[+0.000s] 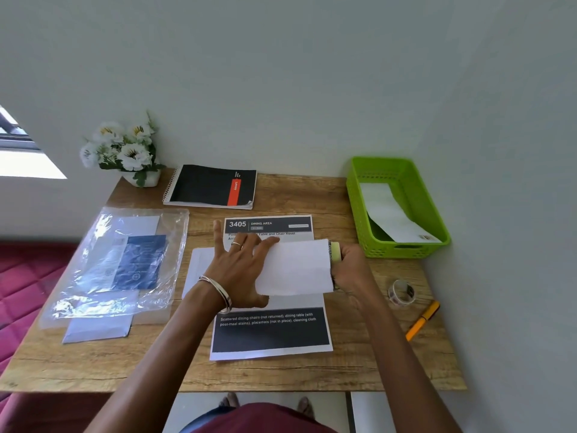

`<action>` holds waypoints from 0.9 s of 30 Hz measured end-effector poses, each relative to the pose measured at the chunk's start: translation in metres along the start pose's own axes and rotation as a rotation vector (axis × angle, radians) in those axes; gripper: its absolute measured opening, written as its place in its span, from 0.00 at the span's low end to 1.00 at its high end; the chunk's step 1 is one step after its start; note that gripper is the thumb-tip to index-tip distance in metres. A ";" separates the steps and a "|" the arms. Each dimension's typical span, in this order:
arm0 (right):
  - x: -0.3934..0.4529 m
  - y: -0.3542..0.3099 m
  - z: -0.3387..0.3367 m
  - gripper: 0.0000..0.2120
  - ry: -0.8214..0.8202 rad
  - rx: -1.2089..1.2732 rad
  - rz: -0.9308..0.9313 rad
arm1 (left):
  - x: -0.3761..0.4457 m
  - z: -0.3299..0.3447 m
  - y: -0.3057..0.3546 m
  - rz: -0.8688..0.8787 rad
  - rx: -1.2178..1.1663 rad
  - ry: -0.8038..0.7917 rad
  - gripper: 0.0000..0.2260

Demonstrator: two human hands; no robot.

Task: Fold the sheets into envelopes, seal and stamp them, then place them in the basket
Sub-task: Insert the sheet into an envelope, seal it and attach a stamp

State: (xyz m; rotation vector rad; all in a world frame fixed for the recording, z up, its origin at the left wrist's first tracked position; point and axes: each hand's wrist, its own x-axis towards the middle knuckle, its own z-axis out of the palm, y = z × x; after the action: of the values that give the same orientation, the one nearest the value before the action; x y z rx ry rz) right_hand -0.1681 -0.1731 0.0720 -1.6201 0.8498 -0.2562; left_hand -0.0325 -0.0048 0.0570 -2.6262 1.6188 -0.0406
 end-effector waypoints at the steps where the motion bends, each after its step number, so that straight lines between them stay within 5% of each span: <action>1: -0.001 -0.002 0.001 0.10 -0.012 0.013 -0.015 | 0.002 -0.002 0.003 0.015 -0.021 0.007 0.51; 5: 0.000 -0.007 0.013 0.10 -0.023 0.079 -0.074 | 0.012 -0.008 0.022 0.029 -0.057 0.058 0.49; 10: -0.001 -0.006 0.007 0.24 0.339 -0.200 -0.377 | 0.013 -0.001 0.016 -0.031 -0.059 0.096 0.46; 13: -0.007 -0.009 0.003 0.14 0.314 -0.270 -0.548 | 0.013 0.000 0.011 -0.061 -0.062 0.115 0.46; 17: -0.011 -0.005 0.006 0.06 0.202 -0.314 -0.419 | 0.015 0.003 0.016 -0.063 -0.013 0.123 0.45; 22: -0.002 0.001 0.000 0.11 0.076 -0.639 -0.286 | 0.014 0.007 0.021 -0.038 0.040 0.122 0.44; 27: 0.000 -0.001 -0.004 0.23 -0.093 -0.223 -0.050 | 0.012 0.010 0.023 -0.018 0.049 0.131 0.45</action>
State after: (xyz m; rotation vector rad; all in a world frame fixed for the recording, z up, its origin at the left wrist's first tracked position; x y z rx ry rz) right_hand -0.1698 -0.1762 0.0741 -1.8479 0.7890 -0.1231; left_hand -0.0468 -0.0256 0.0456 -2.6521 1.6090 -0.2559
